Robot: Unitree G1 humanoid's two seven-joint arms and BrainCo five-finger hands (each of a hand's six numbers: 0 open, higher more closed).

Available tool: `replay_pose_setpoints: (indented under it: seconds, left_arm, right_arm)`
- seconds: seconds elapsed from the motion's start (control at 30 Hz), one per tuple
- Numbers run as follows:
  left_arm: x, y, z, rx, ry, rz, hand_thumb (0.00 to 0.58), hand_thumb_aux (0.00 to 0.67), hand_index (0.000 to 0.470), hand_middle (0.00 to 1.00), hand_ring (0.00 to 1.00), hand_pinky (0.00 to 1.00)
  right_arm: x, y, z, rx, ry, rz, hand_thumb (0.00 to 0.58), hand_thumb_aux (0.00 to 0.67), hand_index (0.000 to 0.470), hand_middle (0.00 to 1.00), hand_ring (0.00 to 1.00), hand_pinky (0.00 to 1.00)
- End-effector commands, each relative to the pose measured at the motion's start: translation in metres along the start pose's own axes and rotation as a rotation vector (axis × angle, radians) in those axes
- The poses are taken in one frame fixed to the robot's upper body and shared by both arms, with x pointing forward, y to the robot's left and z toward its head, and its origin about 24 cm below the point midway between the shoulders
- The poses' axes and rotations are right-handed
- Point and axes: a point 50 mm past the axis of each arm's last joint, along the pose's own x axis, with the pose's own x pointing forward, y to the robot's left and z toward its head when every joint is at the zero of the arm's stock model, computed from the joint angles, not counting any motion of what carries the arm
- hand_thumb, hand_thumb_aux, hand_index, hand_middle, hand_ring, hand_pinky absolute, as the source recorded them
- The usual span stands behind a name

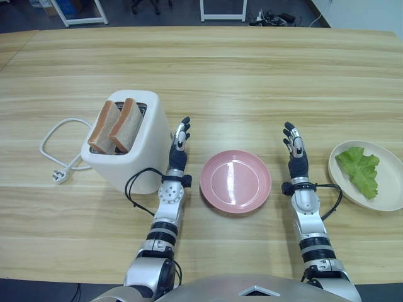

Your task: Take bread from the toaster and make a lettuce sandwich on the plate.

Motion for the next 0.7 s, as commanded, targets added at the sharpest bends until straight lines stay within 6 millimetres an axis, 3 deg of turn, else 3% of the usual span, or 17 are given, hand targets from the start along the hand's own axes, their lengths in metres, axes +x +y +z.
replay_pose_setpoints:
  seconds: [0.03,0.3,0.4,0.5,0.6,0.7]
  left_arm:
    - [-0.001,-0.001,-0.002,0.02,0.007,-0.013,0.0,0.0,0.0,0.0,0.0,0.0]
    - [-0.003,-0.006,0.003,0.011,-0.016,-0.059,0.0,0.0,0.0,0.0,0.0,0.0]
    - [-0.021,-0.015,0.066,0.016,-0.324,-0.202,0.0,0.0,0.0,0.0,0.0,0.0]
    - [-0.057,-0.012,0.146,-0.001,-0.667,-0.382,0.0,0.0,0.0,0.0,0.0,0.0]
    - [-0.078,0.027,0.196,-0.027,-0.843,-0.345,0.0,0.0,0.0,0.0,0.0,0.0]
    - [-0.094,0.067,0.223,0.023,-0.935,-0.246,0.0,0.0,0.0,0.0,0.0,0.0]
  right_arm:
    - [0.002,-0.001,-0.001,0.012,0.007,-0.012,0.0,0.0,0.0,0.0,0.0,0.0]
    - [0.002,-0.001,-0.002,0.01,0.013,-0.014,0.0,0.0,0.0,0.0,0.0,0.0]
    - [0.001,-0.001,-0.005,0.011,0.028,-0.012,0.0,0.0,0.0,0.0,0.0,0.0]
    - [0.0,0.001,-0.01,0.009,0.05,-0.021,0.0,0.0,0.0,0.0,0.0,0.0]
    - [0.001,0.008,-0.014,0.01,0.068,-0.008,0.0,0.0,0.0,0.0,0.0,0.0]
    - [0.003,0.013,-0.016,0.013,0.08,0.004,0.0,0.0,0.0,0.0,0.0,0.0]
